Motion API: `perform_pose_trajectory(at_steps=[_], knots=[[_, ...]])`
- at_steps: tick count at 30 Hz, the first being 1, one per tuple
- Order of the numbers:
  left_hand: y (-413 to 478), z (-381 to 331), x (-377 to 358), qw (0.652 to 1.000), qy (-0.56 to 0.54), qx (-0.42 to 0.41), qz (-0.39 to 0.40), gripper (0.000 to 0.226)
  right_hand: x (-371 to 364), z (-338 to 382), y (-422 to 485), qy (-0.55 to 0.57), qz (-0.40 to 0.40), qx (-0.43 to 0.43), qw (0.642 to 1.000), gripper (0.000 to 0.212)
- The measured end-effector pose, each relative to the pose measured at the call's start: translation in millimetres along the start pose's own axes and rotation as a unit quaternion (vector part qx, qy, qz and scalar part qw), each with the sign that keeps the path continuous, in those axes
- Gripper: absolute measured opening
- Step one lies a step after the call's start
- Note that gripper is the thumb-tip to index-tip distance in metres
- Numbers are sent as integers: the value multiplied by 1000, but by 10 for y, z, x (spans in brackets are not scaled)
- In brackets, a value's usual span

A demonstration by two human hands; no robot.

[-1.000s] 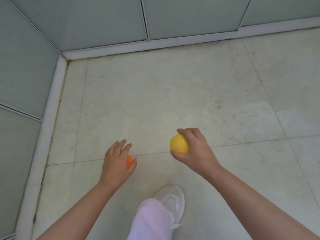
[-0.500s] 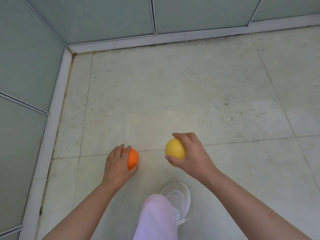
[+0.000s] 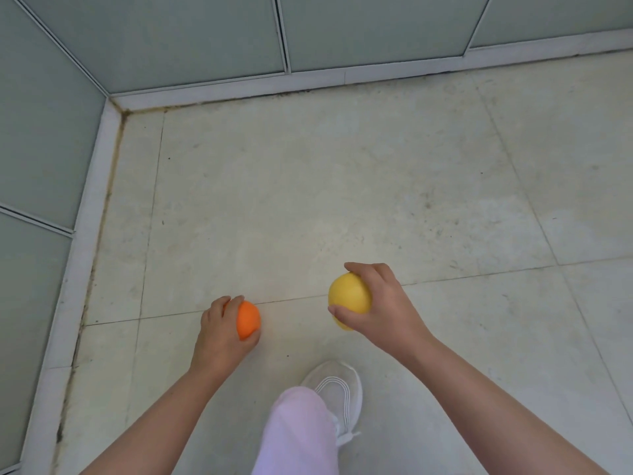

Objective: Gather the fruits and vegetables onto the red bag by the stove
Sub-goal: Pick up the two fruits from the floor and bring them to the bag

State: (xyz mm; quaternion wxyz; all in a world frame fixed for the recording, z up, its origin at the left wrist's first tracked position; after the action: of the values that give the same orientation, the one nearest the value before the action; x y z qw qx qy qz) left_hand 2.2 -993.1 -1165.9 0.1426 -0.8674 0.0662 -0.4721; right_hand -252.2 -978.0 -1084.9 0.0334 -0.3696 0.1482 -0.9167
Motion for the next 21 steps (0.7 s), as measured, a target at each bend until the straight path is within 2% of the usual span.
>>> perform_pose_trajectory(at_steps=[5, 8, 11, 14, 18, 21], knots=[[-97, -157, 3, 998, -58, -3, -30, 65, 98, -111, -21, 1, -8, -21, 1000, 66], [-205, -410, 35, 989, -135, 0, -60, 62, 198, -166, -36, -2, -37, -31, 999, 65], [-276, -791, 117, 973, -215, 15, -88, 59, 404, -89, -41, -17, -116, -16, 993, 64], [-276, -1274, 286, 963, -248, -16, -100, 56, 724, 99, -87, 29, -183, -16, 982, 62], [-256, -1934, 677, 954, -279, -60, -89, 58, 1223, 374, -227, 75, -214, -52, 972, 61], [-351, -2388, 985, 942, -323, -50, -73, 56, 1634, 684, -291, 95, -232, -57, 966, 58]])
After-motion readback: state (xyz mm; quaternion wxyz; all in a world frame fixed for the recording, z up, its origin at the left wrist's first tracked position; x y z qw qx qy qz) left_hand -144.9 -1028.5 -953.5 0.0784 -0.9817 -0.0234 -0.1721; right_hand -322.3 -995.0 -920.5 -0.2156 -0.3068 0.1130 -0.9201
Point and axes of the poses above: each hand's wrist, its own y-axis towards the middle knuckle, its own x-axis out of the back of the hand, z = x × y, the point moved 1 cm from there along y, towards the middle knuckle, and after that the axes turned 9 degrees about -y, right-handed, at the moved point
